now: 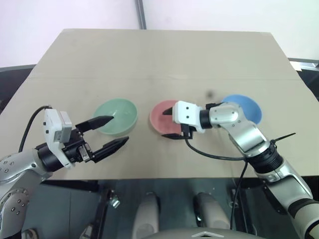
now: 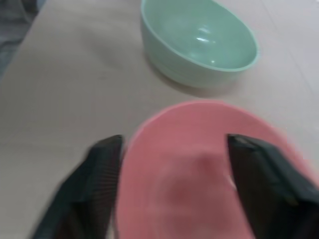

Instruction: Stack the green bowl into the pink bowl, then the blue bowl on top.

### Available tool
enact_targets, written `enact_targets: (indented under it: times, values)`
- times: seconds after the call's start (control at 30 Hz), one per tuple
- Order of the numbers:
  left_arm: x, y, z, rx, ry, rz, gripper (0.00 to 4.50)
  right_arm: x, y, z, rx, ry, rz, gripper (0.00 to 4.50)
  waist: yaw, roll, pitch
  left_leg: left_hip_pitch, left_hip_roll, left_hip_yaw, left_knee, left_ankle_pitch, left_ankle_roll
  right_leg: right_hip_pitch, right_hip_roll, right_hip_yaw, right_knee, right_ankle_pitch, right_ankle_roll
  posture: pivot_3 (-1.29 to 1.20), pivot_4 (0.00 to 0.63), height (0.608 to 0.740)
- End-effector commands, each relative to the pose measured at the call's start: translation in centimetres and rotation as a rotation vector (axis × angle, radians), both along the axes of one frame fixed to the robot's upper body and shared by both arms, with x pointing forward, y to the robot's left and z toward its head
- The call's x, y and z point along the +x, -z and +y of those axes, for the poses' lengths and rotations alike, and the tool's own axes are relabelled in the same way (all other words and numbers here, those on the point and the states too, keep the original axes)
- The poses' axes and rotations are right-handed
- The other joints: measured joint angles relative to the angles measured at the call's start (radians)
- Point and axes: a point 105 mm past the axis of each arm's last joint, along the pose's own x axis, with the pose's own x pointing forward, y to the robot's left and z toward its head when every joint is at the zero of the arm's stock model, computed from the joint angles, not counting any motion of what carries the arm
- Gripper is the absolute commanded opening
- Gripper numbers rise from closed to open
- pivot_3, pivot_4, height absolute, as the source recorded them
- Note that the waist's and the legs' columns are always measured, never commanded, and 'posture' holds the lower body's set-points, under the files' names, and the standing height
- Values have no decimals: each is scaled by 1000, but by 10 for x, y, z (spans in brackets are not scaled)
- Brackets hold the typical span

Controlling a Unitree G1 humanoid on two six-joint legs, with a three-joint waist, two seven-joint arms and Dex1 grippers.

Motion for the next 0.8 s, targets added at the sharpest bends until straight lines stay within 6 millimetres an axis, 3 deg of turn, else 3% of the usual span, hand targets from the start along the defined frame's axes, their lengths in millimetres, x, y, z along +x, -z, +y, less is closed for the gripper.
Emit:
enact_targets:
  times: [0.03,0.23,0.37,0.47,0.53,0.77,0.8]
  values:
    - [-3,-1,-1,7,14,-9,4500,-16,-40,-14,112,-30,-37,3828,0,0,0,0,0,0,0,0,0,0,0,0,0,0,0,0,150,740]
    - [3,3,2,58,-28,3,4500,-30,-55,-45,124,41,-9,3828,0,-1,0,1,0,0,0,0,0,0,0,0,0,0,0,0,150,740]
    - [27,10,30,431,-348,-53,4500,-48,-60,-56,151,19,21,3828,-1,-1,0,1,0,0,0,0,0,0,0,0,0,0,0,0,150,740]
    - [30,11,26,586,-294,-13,4500,-54,-62,-65,160,22,34,3828,-1,-1,0,1,0,0,-1,0,0,0,0,1,0,0,0,0,150,740]
    - [32,13,17,717,-171,-5,4500,-53,-61,-75,153,57,36,3828,1,-2,0,1,0,1,-1,0,0,0,0,1,0,0,0,0,150,740]
    - [34,24,8,827,-27,62,4500,-51,-59,-91,121,136,10,3828,-5,-1,1,0,0,2,-3,0,0,-2,0,2,-3,0,0,0,150,740]
    - [37,26,9,853,-20,65,4249,-50,-59,-94,118,152,3,3869,-3,-1,1,0,0,2,-3,0,0,-2,0,2,-2,0,0,0,150,740]
